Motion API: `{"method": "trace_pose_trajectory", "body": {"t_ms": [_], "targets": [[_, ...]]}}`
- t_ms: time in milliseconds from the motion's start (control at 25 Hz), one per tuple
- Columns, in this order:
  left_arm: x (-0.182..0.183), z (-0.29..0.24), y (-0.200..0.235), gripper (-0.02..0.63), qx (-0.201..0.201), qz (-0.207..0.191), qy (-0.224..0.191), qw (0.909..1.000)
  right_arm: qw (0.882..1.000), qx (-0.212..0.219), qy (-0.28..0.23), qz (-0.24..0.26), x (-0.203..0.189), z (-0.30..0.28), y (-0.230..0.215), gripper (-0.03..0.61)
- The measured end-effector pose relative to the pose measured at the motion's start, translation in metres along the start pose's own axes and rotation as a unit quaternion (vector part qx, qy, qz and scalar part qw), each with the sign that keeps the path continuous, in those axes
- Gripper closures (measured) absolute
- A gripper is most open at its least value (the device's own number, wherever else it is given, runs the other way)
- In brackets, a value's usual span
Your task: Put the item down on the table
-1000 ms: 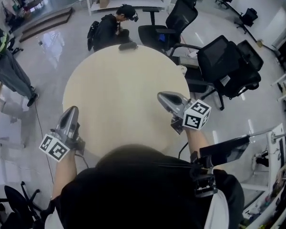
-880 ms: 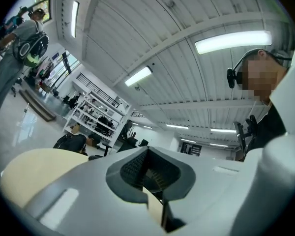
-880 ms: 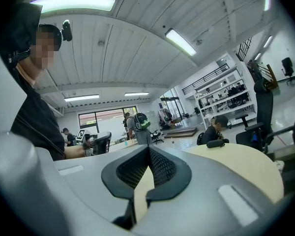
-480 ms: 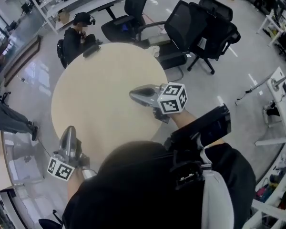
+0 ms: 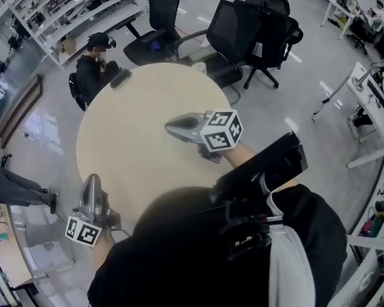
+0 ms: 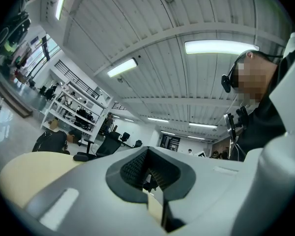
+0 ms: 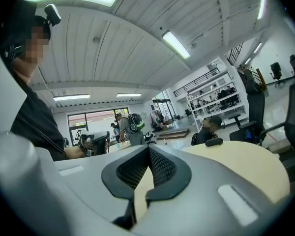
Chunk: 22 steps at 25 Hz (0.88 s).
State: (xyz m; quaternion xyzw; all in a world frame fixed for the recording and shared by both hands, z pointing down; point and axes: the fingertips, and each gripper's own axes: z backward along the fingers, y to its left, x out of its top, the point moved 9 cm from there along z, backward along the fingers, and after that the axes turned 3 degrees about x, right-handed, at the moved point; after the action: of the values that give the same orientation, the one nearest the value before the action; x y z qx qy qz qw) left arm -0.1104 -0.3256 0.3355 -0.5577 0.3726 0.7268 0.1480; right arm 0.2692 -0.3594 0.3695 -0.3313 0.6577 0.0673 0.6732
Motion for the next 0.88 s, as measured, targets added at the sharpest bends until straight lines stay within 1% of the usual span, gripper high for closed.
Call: {"method": "trace_pose_trajectory", "body": {"t_ms": [120, 200, 480, 880], "targets": [[0.003, 0.006, 0.014, 0.615, 0.0, 0.005, -0.007, 1.0, 0.999, -0.001, 0.018, 0.026, 0.001, -0.019, 0.011, 0.566], [0.0, 0.005, 0.017, 0.615, -0.001, 0.009, -0.013, 0.9999, 0.999, -0.003, 0.025, 0.034, 0.002, -0.022, 0.011, 0.566], [-0.014, -0.002, 0.018, 0.615, 0.008, 0.029, -0.017, 0.9994, 0.999, -0.006, 0.034, 0.038, 0.012, -0.01, -0.003, 0.566], [-0.02, -0.002, 0.02, 0.615, 0.018, 0.038, -0.017, 0.999, 0.998, 0.022, 0.044, 0.049, 0.018, -0.027, -0.006, 0.566]]}}
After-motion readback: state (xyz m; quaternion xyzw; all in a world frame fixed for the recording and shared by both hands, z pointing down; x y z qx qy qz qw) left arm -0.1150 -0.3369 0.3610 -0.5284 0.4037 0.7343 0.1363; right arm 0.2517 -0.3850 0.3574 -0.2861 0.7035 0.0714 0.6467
